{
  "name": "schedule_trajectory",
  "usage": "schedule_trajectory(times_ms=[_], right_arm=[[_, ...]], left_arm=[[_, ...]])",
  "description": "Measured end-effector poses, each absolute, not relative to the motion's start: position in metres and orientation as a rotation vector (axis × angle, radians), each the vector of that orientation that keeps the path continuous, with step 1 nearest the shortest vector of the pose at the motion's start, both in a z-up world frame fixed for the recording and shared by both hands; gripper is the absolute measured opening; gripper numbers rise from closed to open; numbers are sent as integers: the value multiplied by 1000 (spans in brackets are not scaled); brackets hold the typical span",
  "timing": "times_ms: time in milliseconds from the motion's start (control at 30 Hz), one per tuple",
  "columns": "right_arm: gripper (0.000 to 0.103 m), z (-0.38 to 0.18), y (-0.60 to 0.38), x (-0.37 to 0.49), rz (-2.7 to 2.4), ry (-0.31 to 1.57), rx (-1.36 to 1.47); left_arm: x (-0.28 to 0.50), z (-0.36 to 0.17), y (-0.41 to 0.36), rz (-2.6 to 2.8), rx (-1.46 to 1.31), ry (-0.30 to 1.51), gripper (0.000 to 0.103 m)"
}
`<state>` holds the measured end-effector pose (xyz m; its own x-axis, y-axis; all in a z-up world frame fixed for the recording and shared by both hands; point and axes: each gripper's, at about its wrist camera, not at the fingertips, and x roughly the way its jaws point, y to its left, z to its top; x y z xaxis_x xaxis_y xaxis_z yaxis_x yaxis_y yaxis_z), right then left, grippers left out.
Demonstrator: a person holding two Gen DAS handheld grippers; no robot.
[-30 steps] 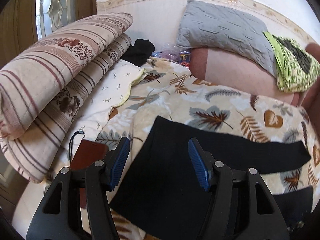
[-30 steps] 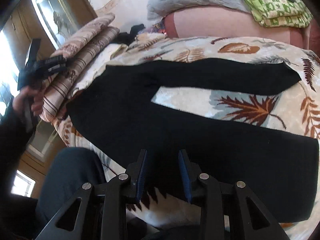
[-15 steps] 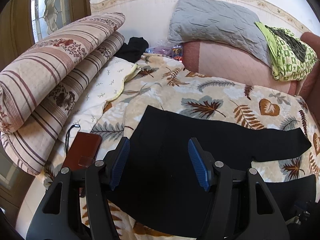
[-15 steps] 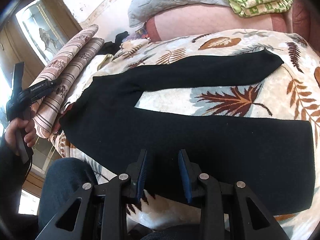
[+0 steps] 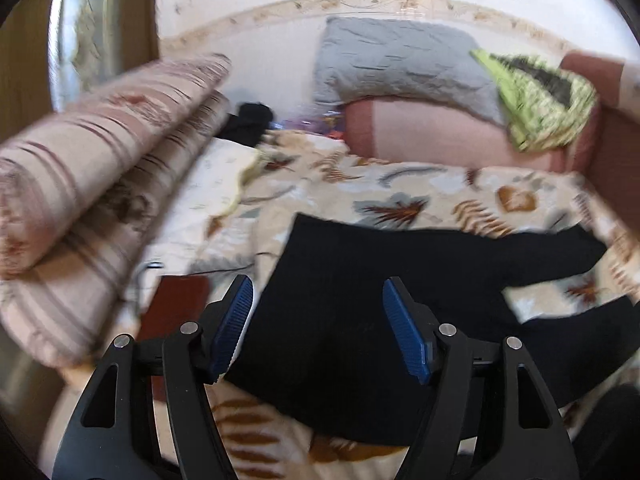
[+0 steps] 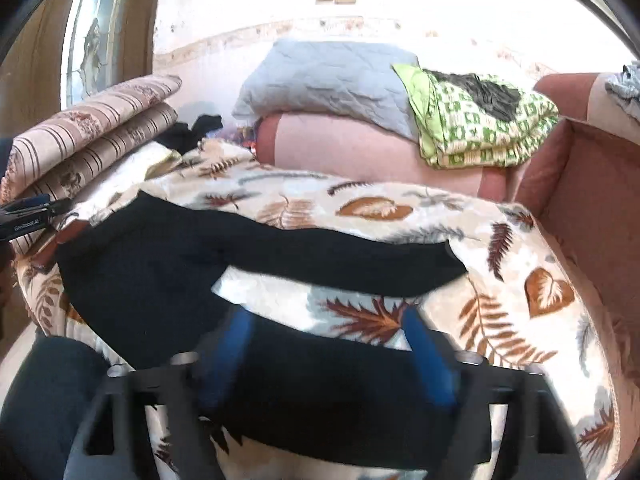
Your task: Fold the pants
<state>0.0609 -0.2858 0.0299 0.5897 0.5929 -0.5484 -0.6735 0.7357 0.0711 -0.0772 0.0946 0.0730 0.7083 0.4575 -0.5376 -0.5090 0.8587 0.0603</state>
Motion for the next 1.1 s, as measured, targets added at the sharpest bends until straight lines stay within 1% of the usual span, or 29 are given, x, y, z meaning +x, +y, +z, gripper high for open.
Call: schedule_trajectory(times_ms=[100, 200, 233, 333, 433, 600, 767, 900, 1000, 1033, 1067, 1100], right_arm=[[77, 11, -286, 77, 817, 714, -67], [66, -15, -285, 89, 772, 847, -57], [59, -19, -286, 94, 774, 872, -35], [59, -23, -286, 97, 783, 894, -22], [59, -26, -281, 95, 797, 905, -35], [59, -29, -279, 96, 794, 918, -39], [59, -29, -275, 96, 795, 925, -53], [59, -30, -271, 95, 799, 927, -71], [59, -29, -272, 94, 790, 925, -74], [59, -29, -272, 94, 788, 926, -75], [59, -30, -271, 94, 786, 927, -78], [59, -30, -271, 94, 786, 928, -81]], left_arm=[[-52, 82, 133, 447, -186, 591, 68], [5, 78, 179, 291, -255, 737, 68], [20, 76, 185, 280, -223, 776, 68], [69, 66, 194, 228, -2, 886, 68], [102, 51, 210, 159, 92, 984, 68], [121, 21, 231, 12, 57, 1129, 68], [126, 10, 249, -26, -39, 1132, 68], [134, -7, 253, -25, -41, 1171, 68], [135, -10, 253, -33, -52, 1161, 68], [134, -9, 254, -43, -69, 1155, 66], [133, -7, 255, -53, -87, 1150, 50], [131, -6, 254, -64, -94, 1152, 41]])
